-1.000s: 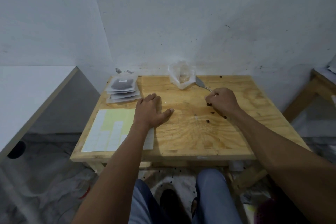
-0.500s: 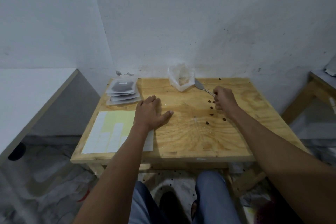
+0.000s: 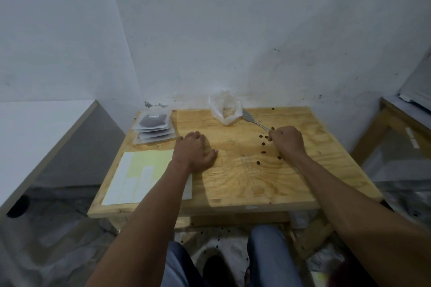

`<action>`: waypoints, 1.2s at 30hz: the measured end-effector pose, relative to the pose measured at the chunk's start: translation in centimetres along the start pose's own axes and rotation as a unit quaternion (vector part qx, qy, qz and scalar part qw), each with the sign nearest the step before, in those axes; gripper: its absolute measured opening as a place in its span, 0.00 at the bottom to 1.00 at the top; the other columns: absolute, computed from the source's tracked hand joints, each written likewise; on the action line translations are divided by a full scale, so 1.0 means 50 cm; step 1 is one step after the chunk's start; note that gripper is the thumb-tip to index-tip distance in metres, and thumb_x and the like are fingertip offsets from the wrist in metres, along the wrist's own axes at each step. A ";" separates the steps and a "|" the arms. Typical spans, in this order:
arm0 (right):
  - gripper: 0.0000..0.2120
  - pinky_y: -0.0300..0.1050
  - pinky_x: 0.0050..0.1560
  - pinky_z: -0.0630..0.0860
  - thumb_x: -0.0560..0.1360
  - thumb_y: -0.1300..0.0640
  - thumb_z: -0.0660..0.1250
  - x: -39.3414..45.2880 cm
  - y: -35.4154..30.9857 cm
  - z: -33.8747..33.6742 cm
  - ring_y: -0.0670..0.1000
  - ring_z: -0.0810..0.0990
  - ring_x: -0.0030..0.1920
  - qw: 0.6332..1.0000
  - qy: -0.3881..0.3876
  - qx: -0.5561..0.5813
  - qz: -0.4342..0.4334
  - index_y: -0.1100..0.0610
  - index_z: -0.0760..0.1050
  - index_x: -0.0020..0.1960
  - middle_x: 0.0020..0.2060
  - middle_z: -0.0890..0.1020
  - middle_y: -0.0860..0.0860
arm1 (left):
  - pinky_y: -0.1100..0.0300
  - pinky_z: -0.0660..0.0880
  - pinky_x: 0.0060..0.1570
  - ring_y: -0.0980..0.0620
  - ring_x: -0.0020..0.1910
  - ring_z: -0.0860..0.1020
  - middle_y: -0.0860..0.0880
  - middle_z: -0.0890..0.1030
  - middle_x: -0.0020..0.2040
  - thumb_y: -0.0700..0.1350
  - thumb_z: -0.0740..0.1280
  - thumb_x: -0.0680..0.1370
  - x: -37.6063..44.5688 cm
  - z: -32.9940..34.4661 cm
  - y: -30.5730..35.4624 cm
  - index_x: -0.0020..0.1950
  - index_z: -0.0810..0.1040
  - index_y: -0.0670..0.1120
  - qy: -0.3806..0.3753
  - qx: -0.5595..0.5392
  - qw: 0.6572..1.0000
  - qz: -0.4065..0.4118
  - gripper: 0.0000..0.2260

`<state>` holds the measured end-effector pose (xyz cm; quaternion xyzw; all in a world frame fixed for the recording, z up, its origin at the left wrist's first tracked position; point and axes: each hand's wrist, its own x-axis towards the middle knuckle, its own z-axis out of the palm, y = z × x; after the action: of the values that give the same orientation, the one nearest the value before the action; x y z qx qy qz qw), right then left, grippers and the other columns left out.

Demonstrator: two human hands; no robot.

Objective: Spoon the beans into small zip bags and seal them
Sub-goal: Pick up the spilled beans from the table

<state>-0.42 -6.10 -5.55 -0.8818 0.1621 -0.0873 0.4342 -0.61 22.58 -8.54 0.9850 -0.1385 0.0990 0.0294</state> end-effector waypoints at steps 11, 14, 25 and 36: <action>0.14 0.43 0.42 0.72 0.73 0.47 0.76 -0.007 0.024 0.029 0.54 0.83 0.52 0.984 0.002 -0.161 -0.071 0.54 0.85 0.55 0.54 0.85 0.51 | 0.46 0.42 0.80 0.48 0.82 0.43 0.44 0.43 0.84 0.85 0.54 0.61 0.013 0.019 0.115 0.83 0.44 0.43 -0.123 -0.098 0.986 0.061 0.64; 0.08 0.43 0.41 0.73 0.75 0.50 0.75 -0.008 0.018 0.035 0.54 0.83 0.49 0.978 0.009 -0.181 -0.098 0.54 0.85 0.48 0.49 0.86 0.51 | 0.45 0.42 0.80 0.47 0.82 0.44 0.43 0.44 0.84 0.86 0.53 0.59 0.022 0.019 0.116 0.83 0.44 0.42 -0.137 -0.093 0.985 0.041 0.66; 0.12 0.42 0.25 0.59 0.81 0.60 0.58 0.012 -0.034 0.034 0.49 0.60 0.24 0.950 -0.048 0.271 0.151 0.57 0.68 0.38 0.28 0.65 0.50 | 0.46 0.44 0.80 0.48 0.82 0.46 0.44 0.47 0.84 0.87 0.52 0.59 0.014 0.028 0.121 0.83 0.47 0.42 -0.106 -0.097 0.989 0.032 0.66; 0.09 0.39 0.22 0.56 0.76 0.60 0.58 -0.035 -0.017 -0.007 0.47 0.57 0.23 0.916 -0.169 0.320 0.171 0.56 0.68 0.37 0.26 0.65 0.48 | 0.45 0.43 0.80 0.47 0.82 0.45 0.44 0.47 0.84 0.86 0.51 0.61 0.008 0.022 0.120 0.83 0.46 0.42 -0.118 -0.092 0.988 0.045 0.65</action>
<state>-1.98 -5.22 -4.67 -0.6563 0.1978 0.0917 0.7223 -1.71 16.60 -9.36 0.9757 -0.1933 -0.0297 0.0985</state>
